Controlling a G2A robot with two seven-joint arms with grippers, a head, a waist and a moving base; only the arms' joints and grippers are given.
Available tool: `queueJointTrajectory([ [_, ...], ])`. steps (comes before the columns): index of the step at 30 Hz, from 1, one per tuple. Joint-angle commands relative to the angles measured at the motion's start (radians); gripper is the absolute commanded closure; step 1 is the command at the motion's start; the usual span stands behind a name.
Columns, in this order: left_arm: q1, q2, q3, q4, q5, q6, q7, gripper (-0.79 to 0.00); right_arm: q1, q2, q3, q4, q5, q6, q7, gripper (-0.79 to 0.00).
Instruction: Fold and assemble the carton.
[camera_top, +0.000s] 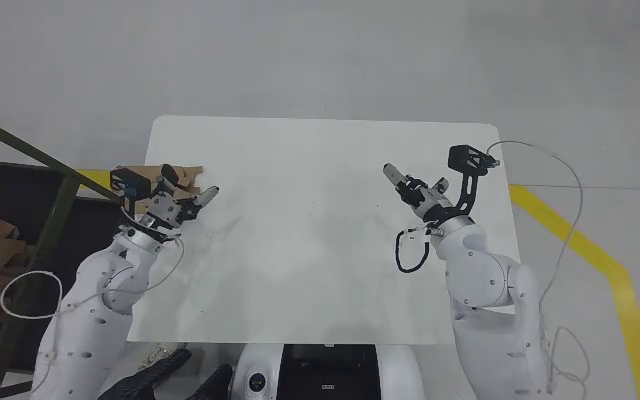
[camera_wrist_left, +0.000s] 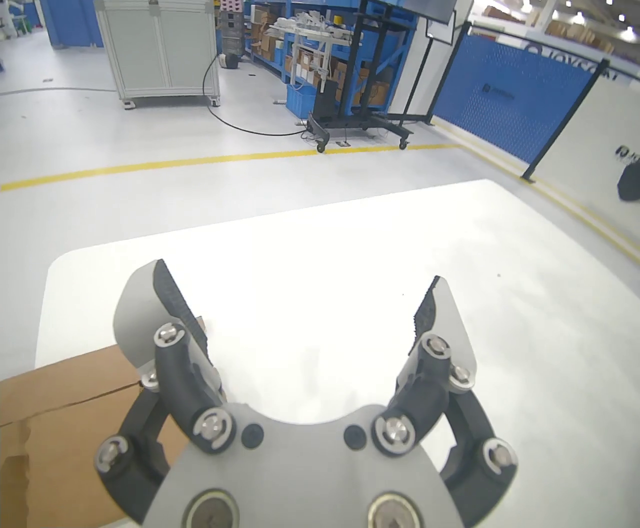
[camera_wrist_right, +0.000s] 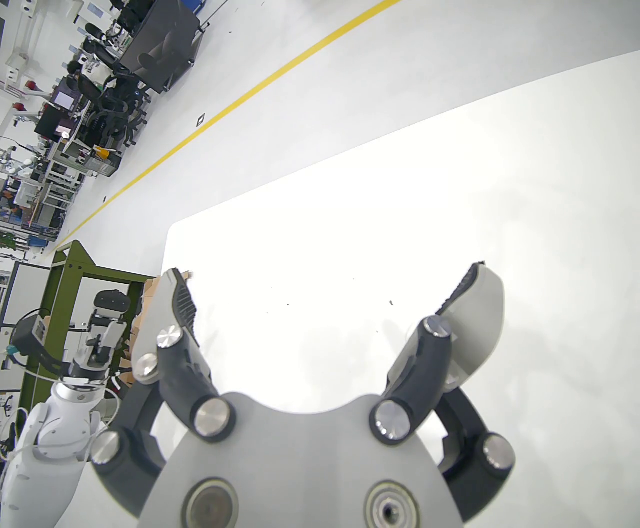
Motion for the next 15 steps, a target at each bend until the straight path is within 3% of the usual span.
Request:
queueJointTrajectory([
  [1,0.004,0.002,-0.035,0.005,-0.093,-0.022,-0.043,-0.785,0.000,0.000,0.000,0.000,0.000,0.000,0.000,-0.785],
  [8,0.021,0.011,-0.146,0.049,-0.419,-0.119,-0.198,-0.785,0.000,0.000,0.000,0.000,0.000,0.000,0.000,-0.785],
  [15,0.006,0.018,-0.221,0.181,-0.721,-0.163,-0.333,-0.785,0.000,0.000,0.000,0.000,0.000,0.000,0.000,-0.785],
])
